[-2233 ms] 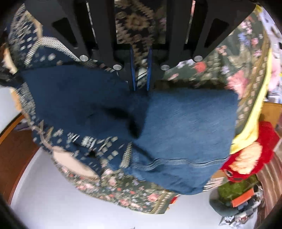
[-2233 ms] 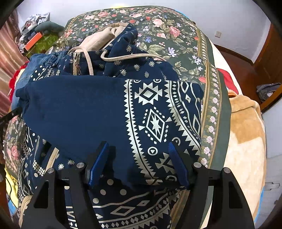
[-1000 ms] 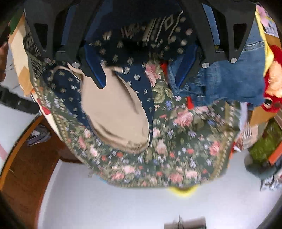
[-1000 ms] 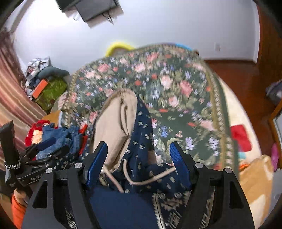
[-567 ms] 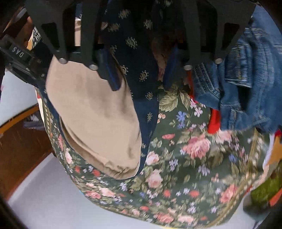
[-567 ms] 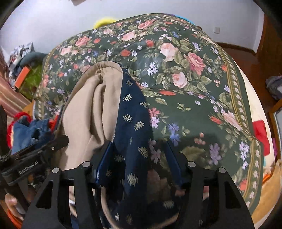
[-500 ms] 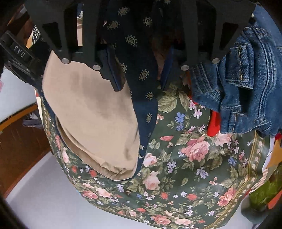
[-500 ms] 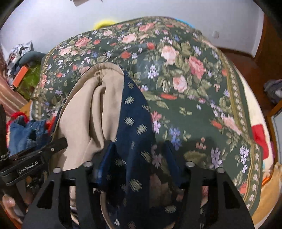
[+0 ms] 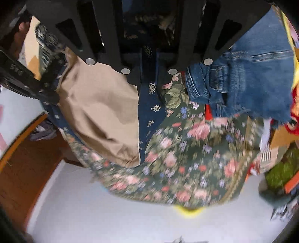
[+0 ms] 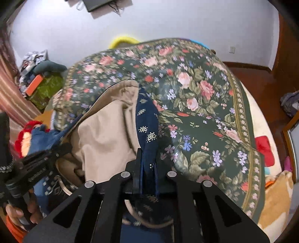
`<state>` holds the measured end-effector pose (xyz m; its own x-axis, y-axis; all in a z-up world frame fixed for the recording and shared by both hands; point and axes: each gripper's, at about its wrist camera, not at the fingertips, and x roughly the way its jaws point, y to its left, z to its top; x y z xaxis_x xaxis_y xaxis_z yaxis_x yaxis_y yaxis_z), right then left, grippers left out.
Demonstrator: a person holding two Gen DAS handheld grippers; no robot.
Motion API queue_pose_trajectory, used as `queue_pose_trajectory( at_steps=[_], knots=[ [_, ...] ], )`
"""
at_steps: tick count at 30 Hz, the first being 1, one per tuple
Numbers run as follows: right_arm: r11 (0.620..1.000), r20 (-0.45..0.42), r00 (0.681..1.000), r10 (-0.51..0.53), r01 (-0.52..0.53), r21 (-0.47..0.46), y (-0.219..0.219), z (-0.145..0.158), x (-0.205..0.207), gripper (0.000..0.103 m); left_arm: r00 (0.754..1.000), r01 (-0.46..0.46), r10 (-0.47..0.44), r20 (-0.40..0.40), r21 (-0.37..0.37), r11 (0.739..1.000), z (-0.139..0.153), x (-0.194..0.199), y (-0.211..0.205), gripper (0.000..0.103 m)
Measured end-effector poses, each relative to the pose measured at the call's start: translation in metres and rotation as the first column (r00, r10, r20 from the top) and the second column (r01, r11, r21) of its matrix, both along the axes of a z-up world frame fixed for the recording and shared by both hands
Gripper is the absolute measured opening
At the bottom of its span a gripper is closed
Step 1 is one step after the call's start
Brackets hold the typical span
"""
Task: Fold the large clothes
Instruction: 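Fold the beige-lined hood down over the hoodie body with both tools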
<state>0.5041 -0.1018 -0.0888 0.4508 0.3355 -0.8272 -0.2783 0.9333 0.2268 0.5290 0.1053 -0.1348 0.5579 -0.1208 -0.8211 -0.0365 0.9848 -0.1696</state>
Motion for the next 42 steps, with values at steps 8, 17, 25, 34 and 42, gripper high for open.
queue_pose_trajectory(
  at_steps=[8, 17, 25, 34, 42],
  knots=[
    [0.998, 0.072, 0.996, 0.054, -0.055, 0.023, -0.020, 0.039, -0.069, 0.008, 0.989, 0.109, -0.109, 0.096, 0.006, 0.994, 0.051, -0.082, -0.019, 0.008],
    [0.996, 0.033, 0.995, 0.092, -0.091, -0.019, -0.050, 0.022, -0.141, 0.008, 0.993, 0.101, -0.104, 0.049, 0.069, 0.992, 0.024, -0.165, -0.014, 0.008],
    [0.998, -0.068, 0.997, 0.037, -0.040, -0.046, -0.085, -0.023, -0.164, 0.008, 0.998, 0.013, -0.010, -0.066, 0.047, 0.999, -0.037, -0.200, 0.012, 0.009],
    [0.994, -0.155, 0.987, -0.036, 0.020, -0.104, -0.105, -0.058, -0.162, 0.005, 0.976, -0.005, 0.019, -0.217, 0.060, 0.998, -0.099, -0.205, 0.016, 0.024],
    [0.996, -0.064, 0.998, -0.001, -0.005, -0.092, -0.106, -0.008, -0.173, 0.022, 0.992, 0.025, -0.011, -0.125, 0.113, 0.993, -0.046, -0.229, 0.010, 0.044]
  ],
)
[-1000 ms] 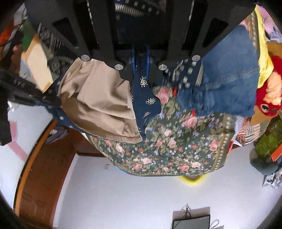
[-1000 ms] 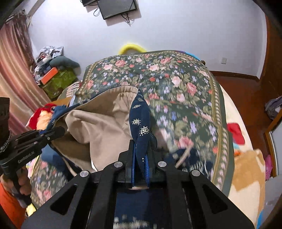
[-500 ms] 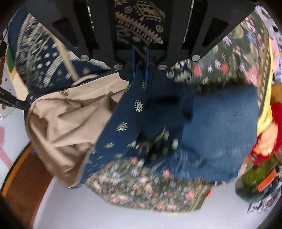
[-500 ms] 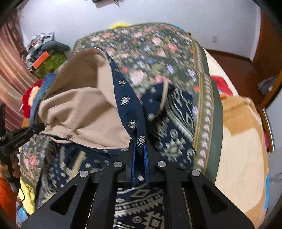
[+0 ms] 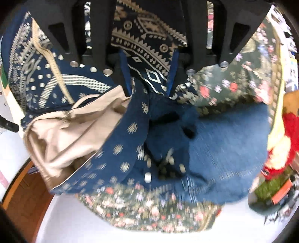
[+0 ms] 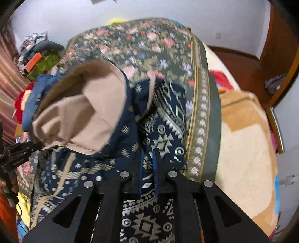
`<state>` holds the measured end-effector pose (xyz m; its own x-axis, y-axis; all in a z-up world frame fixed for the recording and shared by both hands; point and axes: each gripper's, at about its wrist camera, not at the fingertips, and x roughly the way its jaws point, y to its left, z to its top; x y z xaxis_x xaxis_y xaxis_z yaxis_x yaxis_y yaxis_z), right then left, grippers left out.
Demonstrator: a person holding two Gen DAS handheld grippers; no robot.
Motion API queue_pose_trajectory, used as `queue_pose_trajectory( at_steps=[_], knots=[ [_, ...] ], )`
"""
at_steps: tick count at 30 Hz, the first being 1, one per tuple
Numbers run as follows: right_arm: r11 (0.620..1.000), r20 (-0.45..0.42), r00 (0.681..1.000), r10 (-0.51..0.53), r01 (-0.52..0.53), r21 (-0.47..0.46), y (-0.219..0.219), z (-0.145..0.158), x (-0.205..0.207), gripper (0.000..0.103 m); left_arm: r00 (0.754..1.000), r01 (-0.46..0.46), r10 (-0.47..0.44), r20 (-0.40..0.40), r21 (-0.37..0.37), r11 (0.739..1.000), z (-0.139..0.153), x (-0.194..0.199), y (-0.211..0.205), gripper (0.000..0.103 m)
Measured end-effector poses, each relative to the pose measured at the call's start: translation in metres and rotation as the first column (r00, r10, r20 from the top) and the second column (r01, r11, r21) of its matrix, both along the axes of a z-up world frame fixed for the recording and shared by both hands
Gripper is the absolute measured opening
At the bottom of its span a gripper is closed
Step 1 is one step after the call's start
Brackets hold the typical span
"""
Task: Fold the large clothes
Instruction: 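Fold the beige-lined hood down over the hoodie body with both tools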
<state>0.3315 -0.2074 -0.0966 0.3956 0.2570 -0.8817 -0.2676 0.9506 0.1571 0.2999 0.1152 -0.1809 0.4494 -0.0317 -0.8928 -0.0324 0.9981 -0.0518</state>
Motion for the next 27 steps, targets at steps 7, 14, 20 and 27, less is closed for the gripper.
queue_pose_trajectory(
  at_steps=[7, 14, 20, 27],
  knots=[
    [0.997, 0.106, 0.994, 0.006, -0.015, 0.080, 0.009, 0.034, 0.008, 0.054, 0.987, 0.016, -0.013, 0.160, -0.019, 1.000, 0.060, 0.005, -0.007, 0.060],
    [0.995, 0.100, 0.995, 0.027, -0.036, 0.093, 0.034, 0.023, 0.041, 0.054, 0.984, 0.082, -0.076, 0.162, -0.034, 0.996, 0.062, 0.053, -0.036, 0.062],
    [0.995, 0.040, 0.998, 0.044, -0.047, 0.084, 0.044, -0.008, 0.074, 0.054, 0.980, 0.160, -0.157, 0.122, -0.016, 0.987, 0.039, 0.094, -0.071, 0.062],
    [0.989, -0.020, 1.000, -0.010, 0.013, 0.146, 0.045, -0.035, 0.107, 0.052, 0.979, 0.176, -0.175, 0.107, 0.001, 0.984, 0.018, 0.131, -0.089, 0.061]
  ],
)
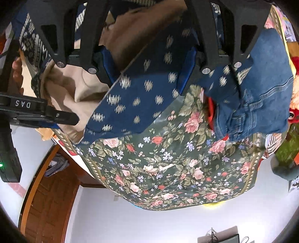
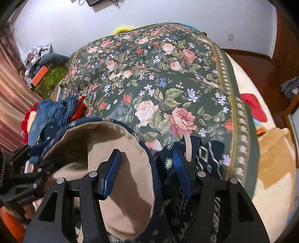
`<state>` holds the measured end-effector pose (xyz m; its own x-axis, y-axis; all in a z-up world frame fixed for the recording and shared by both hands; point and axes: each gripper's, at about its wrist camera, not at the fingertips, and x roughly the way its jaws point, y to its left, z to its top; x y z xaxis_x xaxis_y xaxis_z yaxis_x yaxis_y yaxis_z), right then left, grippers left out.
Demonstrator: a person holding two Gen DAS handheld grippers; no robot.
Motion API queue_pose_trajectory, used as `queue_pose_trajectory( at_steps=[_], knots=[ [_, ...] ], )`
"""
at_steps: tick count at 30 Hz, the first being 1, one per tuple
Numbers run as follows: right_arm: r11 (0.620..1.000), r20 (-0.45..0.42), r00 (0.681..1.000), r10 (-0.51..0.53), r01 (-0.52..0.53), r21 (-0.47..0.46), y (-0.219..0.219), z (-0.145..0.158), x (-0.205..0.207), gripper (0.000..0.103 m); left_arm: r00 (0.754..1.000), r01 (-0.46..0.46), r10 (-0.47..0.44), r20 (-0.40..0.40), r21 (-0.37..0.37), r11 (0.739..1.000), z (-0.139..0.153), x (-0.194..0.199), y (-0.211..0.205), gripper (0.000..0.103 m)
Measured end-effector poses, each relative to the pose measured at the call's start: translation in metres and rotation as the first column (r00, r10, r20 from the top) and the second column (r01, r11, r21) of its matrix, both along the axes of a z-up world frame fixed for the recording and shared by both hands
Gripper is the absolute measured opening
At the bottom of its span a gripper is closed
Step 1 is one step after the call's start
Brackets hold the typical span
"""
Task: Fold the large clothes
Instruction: 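Fold the beige-lined hood down over the hoodie body with both tools, then release the hood with both tools and lift them off the hoodie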
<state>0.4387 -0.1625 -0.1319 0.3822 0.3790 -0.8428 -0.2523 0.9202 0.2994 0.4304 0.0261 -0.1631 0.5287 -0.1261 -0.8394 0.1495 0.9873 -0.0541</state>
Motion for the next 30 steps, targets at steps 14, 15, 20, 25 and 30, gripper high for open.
queue_pose_trajectory(
  at_steps=[14, 15, 20, 25, 30],
  knots=[
    [0.995, 0.102, 0.990, 0.098, -0.099, 0.008, 0.015, 0.042, -0.035, 0.007, 0.999, 0.034, -0.024, 0.039, -0.284, 0.958, 0.044, -0.020, 0.020, 0.007],
    [0.994, 0.113, 0.988, 0.104, -0.106, 0.009, 0.015, 0.048, -0.040, 0.007, 0.998, 0.040, -0.027, 0.050, -0.285, 0.958, 0.051, -0.026, 0.020, 0.007],
    [0.990, 0.150, 0.979, 0.138, -0.141, 0.013, 0.011, 0.076, -0.075, 0.007, 0.989, 0.105, -0.075, 0.124, -0.257, 0.961, 0.086, -0.069, 0.014, 0.007],
    [0.987, 0.160, 0.976, 0.147, -0.155, 0.040, 0.003, 0.090, -0.116, 0.007, 0.982, 0.143, -0.107, 0.158, -0.238, 0.961, 0.102, -0.116, 0.012, 0.007],
    [0.986, 0.119, 0.982, 0.147, -0.156, 0.066, -0.003, 0.078, -0.149, 0.007, 0.985, 0.153, -0.129, 0.119, -0.226, 0.962, 0.084, -0.151, 0.010, 0.007]
  ],
)
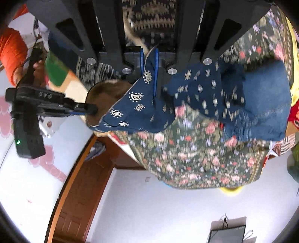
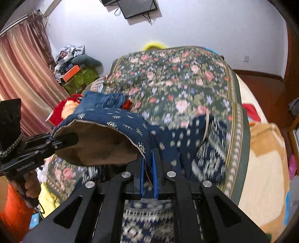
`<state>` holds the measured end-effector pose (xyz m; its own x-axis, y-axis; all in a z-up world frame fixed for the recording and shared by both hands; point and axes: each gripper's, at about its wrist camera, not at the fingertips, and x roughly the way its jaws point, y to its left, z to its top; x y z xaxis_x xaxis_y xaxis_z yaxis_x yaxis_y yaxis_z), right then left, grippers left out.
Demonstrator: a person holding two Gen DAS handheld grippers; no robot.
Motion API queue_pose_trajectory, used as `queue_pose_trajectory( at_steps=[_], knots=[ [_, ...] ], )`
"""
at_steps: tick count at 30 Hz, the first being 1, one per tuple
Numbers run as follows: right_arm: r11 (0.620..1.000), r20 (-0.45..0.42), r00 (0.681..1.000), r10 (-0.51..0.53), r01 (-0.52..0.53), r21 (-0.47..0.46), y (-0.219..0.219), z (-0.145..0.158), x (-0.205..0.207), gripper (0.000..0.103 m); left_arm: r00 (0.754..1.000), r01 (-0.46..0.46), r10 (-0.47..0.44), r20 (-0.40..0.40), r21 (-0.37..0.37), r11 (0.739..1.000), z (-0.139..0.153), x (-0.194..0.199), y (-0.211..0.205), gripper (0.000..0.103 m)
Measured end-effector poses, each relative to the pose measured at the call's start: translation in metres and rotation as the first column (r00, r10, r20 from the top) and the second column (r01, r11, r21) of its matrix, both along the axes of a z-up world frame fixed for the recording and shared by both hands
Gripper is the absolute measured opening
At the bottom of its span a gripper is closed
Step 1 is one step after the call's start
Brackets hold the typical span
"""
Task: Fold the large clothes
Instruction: 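Release the hood with both tools and lift them off the hoodie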
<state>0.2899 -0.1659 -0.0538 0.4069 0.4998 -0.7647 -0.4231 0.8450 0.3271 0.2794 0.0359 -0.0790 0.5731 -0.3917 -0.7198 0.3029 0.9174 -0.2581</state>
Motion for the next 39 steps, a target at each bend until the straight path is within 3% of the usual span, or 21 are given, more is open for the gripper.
queue_pose_trajectory(
  at_steps=[8, 11, 13, 18, 20, 24, 32, 39],
  knots=[
    [0.998, -0.087, 0.996, 0.035, -0.039, -0.047, -0.008, -0.042, -0.040, 0.007, 0.986, -0.023, 0.037, -0.160, 0.086, 0.996, -0.069, -0.042, -0.002, 0.009],
    [0.997, -0.112, 0.992, 0.051, -0.057, -0.048, -0.012, -0.051, -0.050, 0.007, 0.969, -0.068, 0.091, -0.231, 0.109, 0.992, -0.097, -0.052, 0.005, 0.024],
    [0.996, -0.130, 0.990, 0.059, -0.068, -0.064, -0.011, -0.057, -0.054, 0.008, 0.965, -0.099, 0.122, -0.232, 0.107, 0.989, -0.106, -0.061, 0.010, 0.035],
    [0.994, -0.130, 0.991, 0.045, -0.057, -0.090, -0.016, -0.057, -0.065, 0.008, 0.956, -0.179, 0.205, -0.209, 0.134, 0.975, -0.104, -0.082, 0.023, 0.059],
    [0.994, -0.116, 0.993, 0.035, -0.047, -0.100, -0.021, -0.051, -0.066, 0.012, 0.952, -0.192, 0.221, -0.212, 0.149, 0.970, -0.103, -0.089, 0.031, 0.060],
    [0.992, -0.090, 0.996, 0.003, -0.015, -0.124, -0.036, -0.040, -0.070, 0.035, 0.941, -0.240, 0.273, -0.202, 0.175, 0.955, -0.096, -0.098, 0.053, 0.060],
    [0.985, -0.040, 0.990, -0.139, 0.134, -0.109, -0.076, -0.019, -0.048, 0.039, 0.899, -0.395, 0.417, -0.135, 0.163, 0.904, -0.070, -0.070, 0.110, 0.060],
    [0.968, -0.059, 0.969, -0.240, 0.235, -0.083, -0.091, -0.026, -0.006, 0.040, 0.894, -0.414, 0.434, -0.115, 0.160, 0.896, -0.065, -0.008, 0.131, 0.060]
  ],
)
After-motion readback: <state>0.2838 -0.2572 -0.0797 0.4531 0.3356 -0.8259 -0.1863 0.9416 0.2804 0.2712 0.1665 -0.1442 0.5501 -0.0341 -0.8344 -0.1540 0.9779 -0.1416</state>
